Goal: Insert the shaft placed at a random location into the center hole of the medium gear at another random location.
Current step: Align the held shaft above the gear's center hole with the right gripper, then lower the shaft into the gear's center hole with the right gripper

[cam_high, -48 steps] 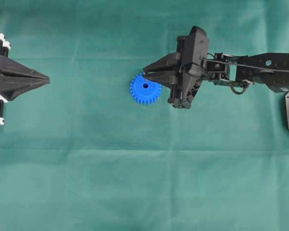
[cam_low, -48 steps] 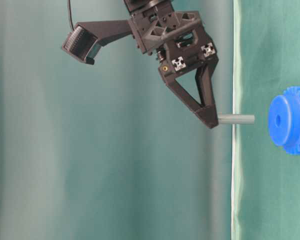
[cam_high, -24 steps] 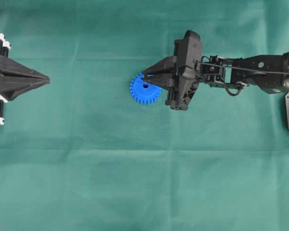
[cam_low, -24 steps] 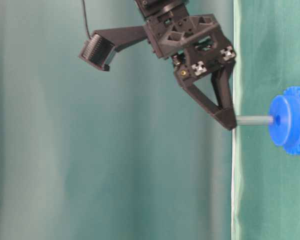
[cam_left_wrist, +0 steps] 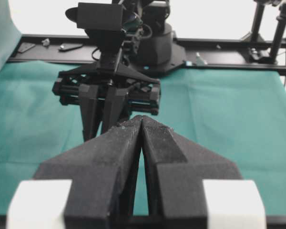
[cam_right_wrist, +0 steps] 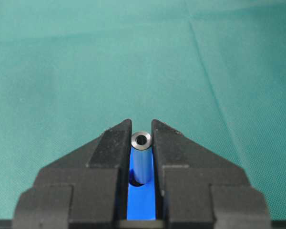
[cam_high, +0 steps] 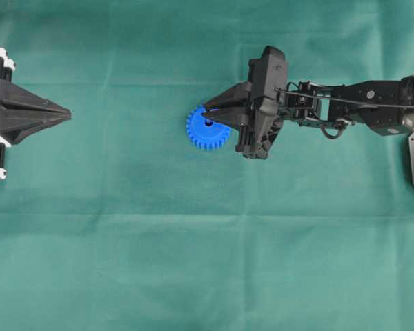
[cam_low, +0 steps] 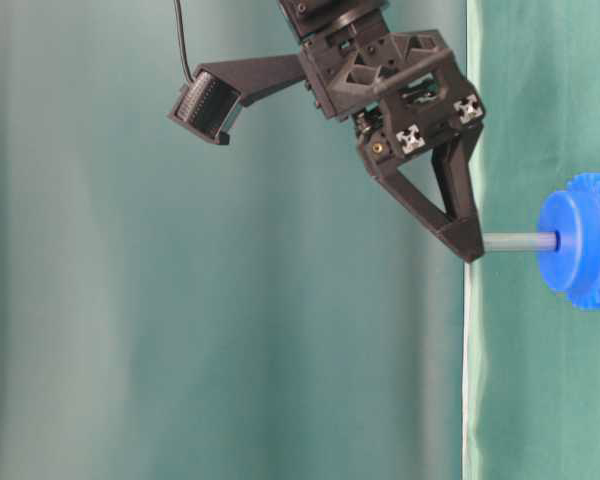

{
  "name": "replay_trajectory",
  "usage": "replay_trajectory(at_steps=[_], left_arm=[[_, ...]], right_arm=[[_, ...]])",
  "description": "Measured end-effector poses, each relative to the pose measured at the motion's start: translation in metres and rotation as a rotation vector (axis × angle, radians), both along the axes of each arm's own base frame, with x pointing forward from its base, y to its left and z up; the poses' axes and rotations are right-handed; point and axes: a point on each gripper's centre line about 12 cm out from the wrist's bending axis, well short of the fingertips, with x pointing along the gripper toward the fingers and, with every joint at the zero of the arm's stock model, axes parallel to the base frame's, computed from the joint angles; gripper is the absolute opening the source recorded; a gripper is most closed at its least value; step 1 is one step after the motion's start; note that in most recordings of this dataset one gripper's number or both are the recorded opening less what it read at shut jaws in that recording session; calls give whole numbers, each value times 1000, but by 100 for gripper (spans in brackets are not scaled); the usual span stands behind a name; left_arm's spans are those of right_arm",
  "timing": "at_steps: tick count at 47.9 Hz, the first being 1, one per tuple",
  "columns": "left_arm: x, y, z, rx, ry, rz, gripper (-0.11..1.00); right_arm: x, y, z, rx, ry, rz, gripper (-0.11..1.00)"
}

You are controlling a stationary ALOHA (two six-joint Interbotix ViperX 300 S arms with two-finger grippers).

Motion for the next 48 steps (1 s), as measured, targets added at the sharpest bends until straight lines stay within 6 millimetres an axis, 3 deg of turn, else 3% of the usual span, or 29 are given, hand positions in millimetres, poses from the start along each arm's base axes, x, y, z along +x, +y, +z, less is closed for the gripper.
replay_trajectory(at_steps=[15, 31, 48], left_arm=[[0, 0, 0, -1, 0, 2, 0], [0, 0, 0, -1, 0, 0, 0], [0, 1, 1, -1, -5, 5, 0]], right_arm=[[-1, 1, 13, -5, -33, 3, 13], [0, 3, 13, -4, -33, 8, 13], [1, 3, -4, 1, 9, 8, 13]])
